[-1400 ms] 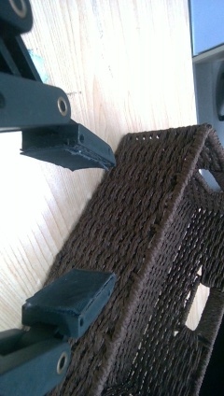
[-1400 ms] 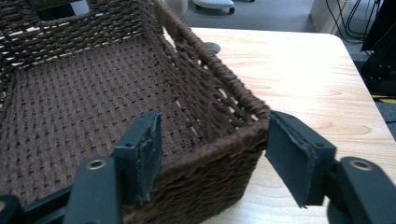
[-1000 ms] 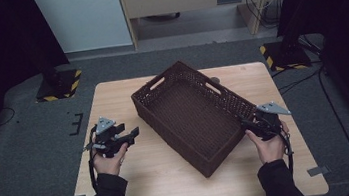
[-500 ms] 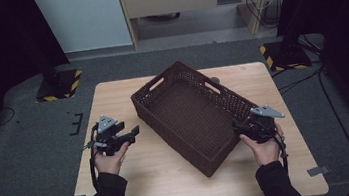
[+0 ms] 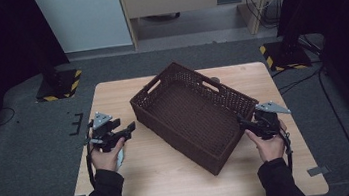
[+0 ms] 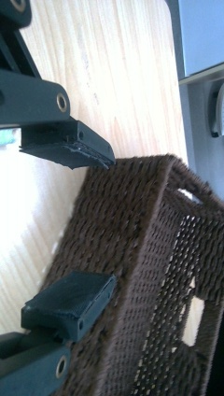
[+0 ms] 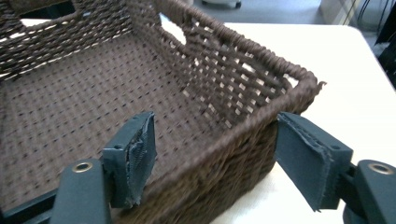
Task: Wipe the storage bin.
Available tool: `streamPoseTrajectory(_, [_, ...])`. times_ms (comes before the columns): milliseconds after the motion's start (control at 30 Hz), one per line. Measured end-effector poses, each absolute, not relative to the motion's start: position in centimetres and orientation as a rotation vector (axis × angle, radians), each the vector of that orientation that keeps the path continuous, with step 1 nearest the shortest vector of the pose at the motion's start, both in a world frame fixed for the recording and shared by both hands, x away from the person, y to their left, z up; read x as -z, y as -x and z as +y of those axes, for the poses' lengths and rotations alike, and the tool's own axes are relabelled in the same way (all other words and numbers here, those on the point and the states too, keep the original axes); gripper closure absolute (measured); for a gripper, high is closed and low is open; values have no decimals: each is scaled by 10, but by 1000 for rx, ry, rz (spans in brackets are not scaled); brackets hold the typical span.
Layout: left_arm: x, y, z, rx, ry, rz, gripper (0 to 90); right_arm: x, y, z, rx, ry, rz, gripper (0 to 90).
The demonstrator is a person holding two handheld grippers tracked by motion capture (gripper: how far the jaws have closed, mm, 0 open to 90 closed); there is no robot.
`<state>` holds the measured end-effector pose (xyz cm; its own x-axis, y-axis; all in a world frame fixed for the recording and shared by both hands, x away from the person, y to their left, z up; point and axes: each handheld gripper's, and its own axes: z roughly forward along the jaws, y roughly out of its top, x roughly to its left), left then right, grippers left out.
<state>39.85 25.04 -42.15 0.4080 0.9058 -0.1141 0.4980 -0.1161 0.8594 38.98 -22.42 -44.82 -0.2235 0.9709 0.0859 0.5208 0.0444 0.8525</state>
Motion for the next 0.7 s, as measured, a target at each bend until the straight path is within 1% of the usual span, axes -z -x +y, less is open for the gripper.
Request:
streamPoseTrajectory(167, [420, -412, 255, -580, -1745, 1237, 351, 449, -384, -221, -1121, -1532, 1808, 319])
streamPoseTrajectory(233, [420, -420, 255, -580, -1742, 1244, 351, 450, -386, -221, -1116, -1536, 1811, 312])
streamPoseTrajectory(433, [422, -444, 255, -579, -1721, 1270, 359, 451, -395, -225, -1100, -1516, 1809, 348])
streamPoseTrajectory(500, [422, -449, 254, -577, -1722, 1275, 366, 453, -399, -226, -1082, -1491, 1800, 335])
streamPoseTrajectory(567, [426, -462, 252, -570, -1708, 1290, 372, 454, -401, -225, -1075, -1481, 1794, 333])
streamPoseTrajectory(700, [433, -475, 250, -570, -1702, 1301, 389, 451, -397, -225, -1060, -1459, 1781, 308])
